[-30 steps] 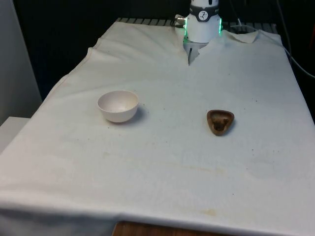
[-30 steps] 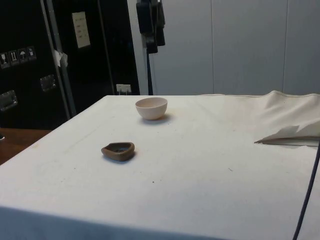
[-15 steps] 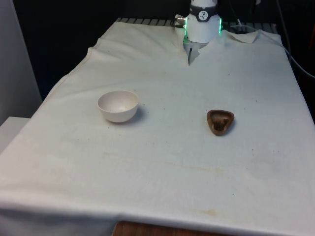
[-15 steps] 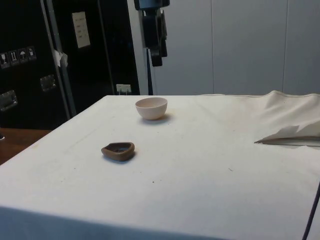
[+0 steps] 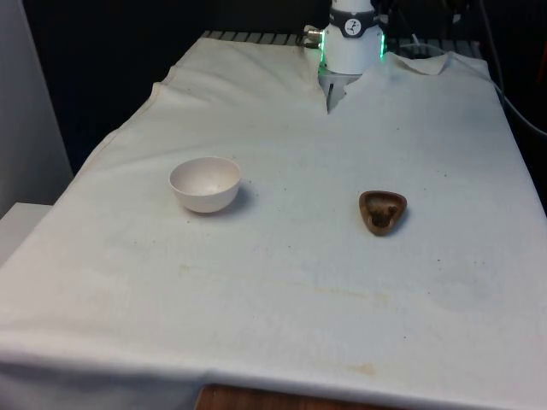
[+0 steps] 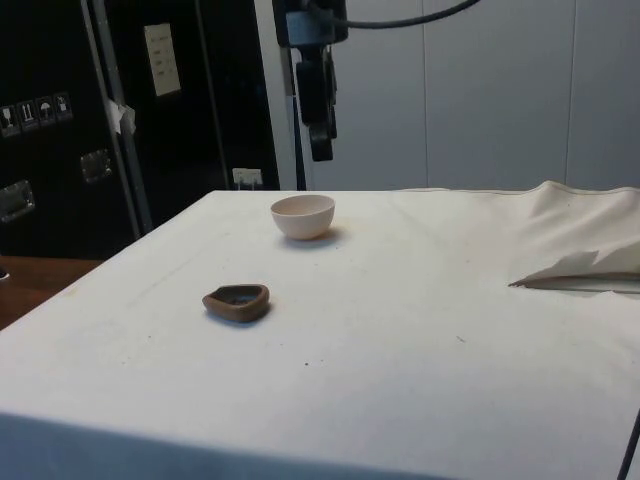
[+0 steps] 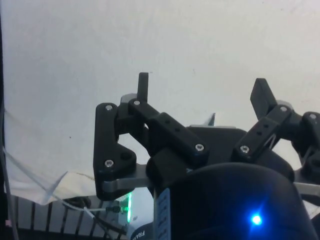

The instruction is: Pour the coffee beans from the cup into the bowl.

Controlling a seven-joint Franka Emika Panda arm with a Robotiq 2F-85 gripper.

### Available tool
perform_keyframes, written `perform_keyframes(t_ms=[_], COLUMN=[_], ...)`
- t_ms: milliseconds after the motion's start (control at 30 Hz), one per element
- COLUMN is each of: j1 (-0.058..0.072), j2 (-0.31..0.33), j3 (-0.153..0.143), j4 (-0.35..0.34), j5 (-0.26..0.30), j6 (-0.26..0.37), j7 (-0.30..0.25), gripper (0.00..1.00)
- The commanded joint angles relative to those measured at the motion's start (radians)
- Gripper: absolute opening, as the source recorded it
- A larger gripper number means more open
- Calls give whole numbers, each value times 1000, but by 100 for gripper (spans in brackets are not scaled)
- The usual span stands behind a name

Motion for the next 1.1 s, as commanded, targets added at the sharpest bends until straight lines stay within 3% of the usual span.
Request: perform_keyframes(t_ms=[0,300,567,1067], j1=[2,0,-1,-3], j2=[-1,11,47,100], j3=[4,12,14,11], j4=[-12,-28,-33,-29], j5=[-3,-1,-6,-8], j6=[23,58,128,191], j7=[-2,-30,-93,-190], gripper=[100,100,100,100])
